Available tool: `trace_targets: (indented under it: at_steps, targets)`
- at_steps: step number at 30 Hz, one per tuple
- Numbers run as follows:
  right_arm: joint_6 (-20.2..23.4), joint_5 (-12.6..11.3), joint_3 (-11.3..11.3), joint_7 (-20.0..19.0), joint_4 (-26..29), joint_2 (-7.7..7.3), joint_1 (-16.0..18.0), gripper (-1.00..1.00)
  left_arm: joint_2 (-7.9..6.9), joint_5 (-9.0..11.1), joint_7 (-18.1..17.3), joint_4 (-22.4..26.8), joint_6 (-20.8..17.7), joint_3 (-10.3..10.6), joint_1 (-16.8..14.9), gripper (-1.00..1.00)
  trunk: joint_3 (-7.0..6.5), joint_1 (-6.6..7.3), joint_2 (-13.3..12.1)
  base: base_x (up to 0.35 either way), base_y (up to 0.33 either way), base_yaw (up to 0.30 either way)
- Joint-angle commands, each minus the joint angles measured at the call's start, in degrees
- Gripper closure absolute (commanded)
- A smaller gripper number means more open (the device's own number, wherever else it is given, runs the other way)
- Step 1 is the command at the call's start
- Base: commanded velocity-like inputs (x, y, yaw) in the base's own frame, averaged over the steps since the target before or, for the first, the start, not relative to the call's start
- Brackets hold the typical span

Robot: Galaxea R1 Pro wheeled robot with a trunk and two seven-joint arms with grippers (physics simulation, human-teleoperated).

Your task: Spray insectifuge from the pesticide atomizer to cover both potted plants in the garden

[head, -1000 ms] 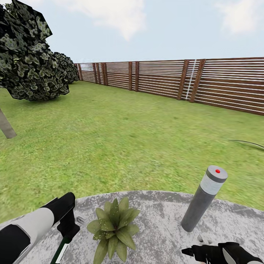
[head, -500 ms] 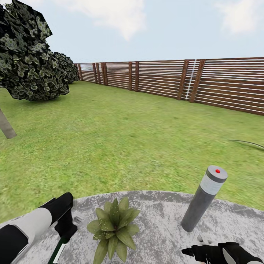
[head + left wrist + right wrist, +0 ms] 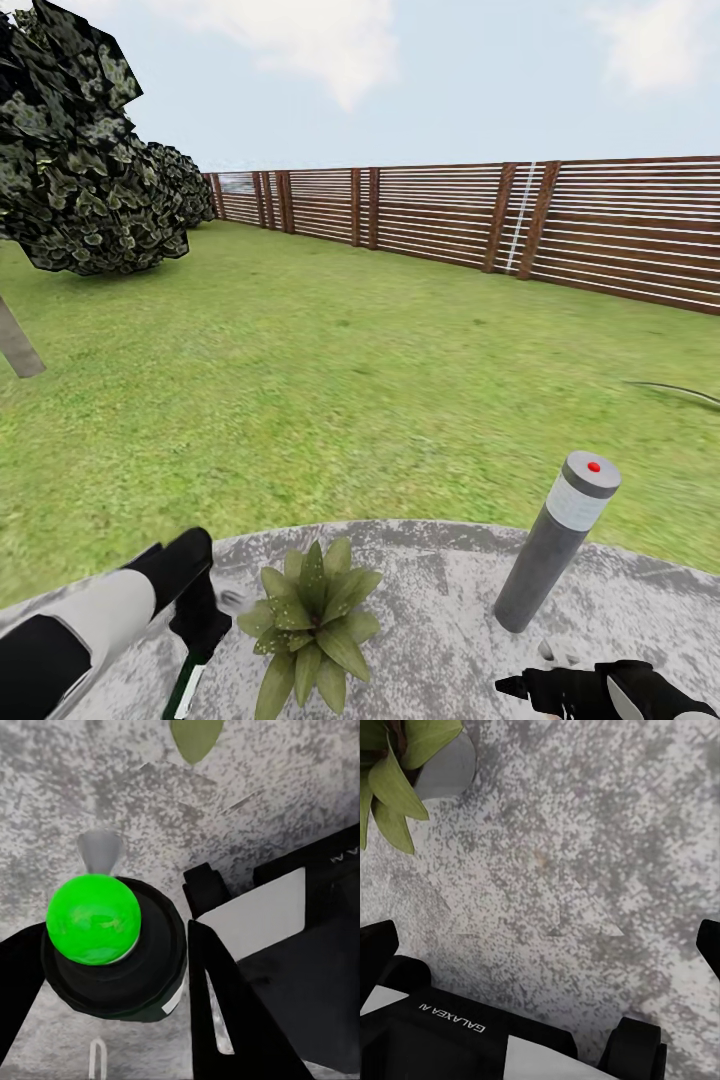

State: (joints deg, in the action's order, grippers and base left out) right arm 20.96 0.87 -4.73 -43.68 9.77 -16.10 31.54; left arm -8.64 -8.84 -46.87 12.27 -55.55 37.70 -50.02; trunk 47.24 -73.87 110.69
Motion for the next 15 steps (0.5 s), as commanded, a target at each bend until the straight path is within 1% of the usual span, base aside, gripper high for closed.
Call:
trace_targets:
  at_steps: [1, 3, 5, 8, 15]
  targets:
    - [0.6, 0.1, -0.5, -0.2, 0.1, 0.01, 0.0, -1.0, 0.09, -0.1, -0.8, 0.1, -0.1, 0.1, 0.1, 1.0, 0.05, 0.01, 0.0, -0.017, 0.0, 0.0]
    - [0.6, 0.1, -0.5, -0.2, 0.1, 0.01, 0.0, -1.0, 0.21, 1.7, -1.4, 0.1, -0.1, 0.1, 0.1, 1.0, 0.05, 0.01, 0.0, -0.097, 0.0, 0.0]
    - [0.6, 0.0, -0.5, -0.2, 0.1, 0.01, 0.0, -1.0, 0.2, 2.4, -1.6, 0.1, -0.2, 0.1, 0.2, 1.0, 0.08, 0.01, 0.0, -0.185, 0.0, 0.018]
    - [0.6, 0.0, -0.5, -0.2, 0.1, -0.01, 0.0, -1.0, 0.2, 2.6, -1.6, 0.1, -0.2, 0.0, 0.2, 1.0, 0.21, 0.01, 0.0, -0.184, 0.0, 0.104]
    - [0.6, 0.0, -0.5, -0.2, 0.1, 0.01, 0.0, -1.0, 0.2, 2.7, -1.6, 0.1, -0.3, 0.1, 0.2, 1.0, 0.25, 0.01, 0.0, -0.016, 0.0, 0.01]
